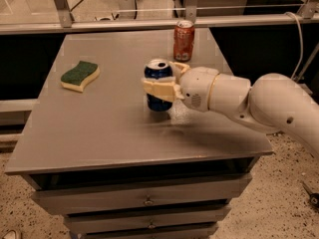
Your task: Place pepsi can upright
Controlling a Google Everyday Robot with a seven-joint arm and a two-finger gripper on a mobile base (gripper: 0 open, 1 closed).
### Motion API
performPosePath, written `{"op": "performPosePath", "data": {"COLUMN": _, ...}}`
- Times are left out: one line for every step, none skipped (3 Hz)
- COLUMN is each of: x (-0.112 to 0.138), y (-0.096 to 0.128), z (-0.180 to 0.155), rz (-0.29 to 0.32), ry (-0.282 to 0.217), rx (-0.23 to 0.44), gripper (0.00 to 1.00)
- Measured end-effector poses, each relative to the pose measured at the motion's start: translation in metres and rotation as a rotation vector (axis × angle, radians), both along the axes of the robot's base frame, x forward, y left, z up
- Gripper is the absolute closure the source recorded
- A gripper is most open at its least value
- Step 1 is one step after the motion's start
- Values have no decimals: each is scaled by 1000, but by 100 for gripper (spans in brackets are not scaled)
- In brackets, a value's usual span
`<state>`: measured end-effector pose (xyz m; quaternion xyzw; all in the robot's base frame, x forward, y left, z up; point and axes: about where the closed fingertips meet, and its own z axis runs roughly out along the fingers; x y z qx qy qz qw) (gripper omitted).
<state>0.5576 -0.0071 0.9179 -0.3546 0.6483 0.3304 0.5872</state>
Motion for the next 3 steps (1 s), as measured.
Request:
{"op": "performPosePath", "data": {"x": -7, "y": 5, "z": -15, "rz": 11, "ry": -6, "rx": -12, "gripper": 53}}
{"op": "performPosePath", "data": {"x": -13, "y": 4, "z": -25, "rz": 13, "ry": -3, "rx": -5, "gripper": 30}}
{"op": "performPosePath", "data": {"x": -17, "y": 1, "z": -29, "rz": 16, "ry": 0, "rx": 1, "gripper": 7}}
